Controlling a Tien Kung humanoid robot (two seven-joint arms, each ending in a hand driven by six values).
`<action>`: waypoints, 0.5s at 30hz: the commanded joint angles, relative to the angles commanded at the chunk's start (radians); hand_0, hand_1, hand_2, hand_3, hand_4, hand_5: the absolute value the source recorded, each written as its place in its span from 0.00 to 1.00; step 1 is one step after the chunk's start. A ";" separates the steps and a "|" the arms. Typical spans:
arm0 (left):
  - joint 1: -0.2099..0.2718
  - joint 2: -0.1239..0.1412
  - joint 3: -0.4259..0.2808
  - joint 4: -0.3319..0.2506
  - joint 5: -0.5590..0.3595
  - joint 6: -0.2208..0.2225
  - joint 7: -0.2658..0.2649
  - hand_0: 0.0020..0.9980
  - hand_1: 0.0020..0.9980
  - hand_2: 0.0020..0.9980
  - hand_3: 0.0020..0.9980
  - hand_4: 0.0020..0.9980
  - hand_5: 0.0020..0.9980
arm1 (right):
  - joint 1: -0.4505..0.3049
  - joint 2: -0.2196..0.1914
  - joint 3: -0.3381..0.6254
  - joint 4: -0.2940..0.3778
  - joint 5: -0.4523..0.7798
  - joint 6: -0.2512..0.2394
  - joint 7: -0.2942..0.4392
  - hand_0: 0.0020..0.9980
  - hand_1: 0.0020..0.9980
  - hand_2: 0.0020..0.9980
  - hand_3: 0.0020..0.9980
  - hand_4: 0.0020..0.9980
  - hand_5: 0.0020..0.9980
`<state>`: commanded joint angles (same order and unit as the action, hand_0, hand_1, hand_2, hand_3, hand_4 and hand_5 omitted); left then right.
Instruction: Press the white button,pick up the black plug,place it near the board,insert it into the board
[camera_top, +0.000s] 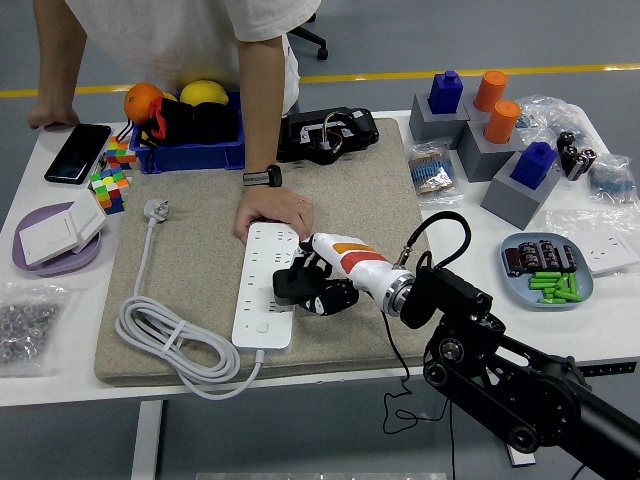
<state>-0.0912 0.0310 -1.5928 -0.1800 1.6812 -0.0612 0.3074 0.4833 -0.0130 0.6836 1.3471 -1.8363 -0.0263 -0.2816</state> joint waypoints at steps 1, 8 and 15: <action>0.000 0.000 0.000 0.000 -0.001 0.000 0.000 0.65 0.64 0.63 0.68 0.52 0.11 | -0.001 0.001 -0.001 0.001 0.000 -0.001 -0.003 0.45 0.47 0.52 0.54 0.80 0.00; 0.000 0.000 -0.004 0.000 0.001 0.001 -0.001 0.65 0.64 0.63 0.68 0.52 0.11 | -0.004 0.008 -0.008 0.023 0.009 -0.001 -0.016 0.45 0.47 0.52 0.54 0.80 0.00; -0.001 0.001 -0.006 0.000 0.002 0.002 -0.002 0.65 0.64 0.63 0.68 0.52 0.11 | -0.004 0.007 -0.012 0.044 0.016 -0.005 -0.023 0.45 0.46 0.52 0.54 0.80 0.00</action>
<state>-0.0921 0.0316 -1.5988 -0.1800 1.6833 -0.0596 0.3057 0.4793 -0.0064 0.6716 1.3908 -1.8199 -0.0312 -0.3044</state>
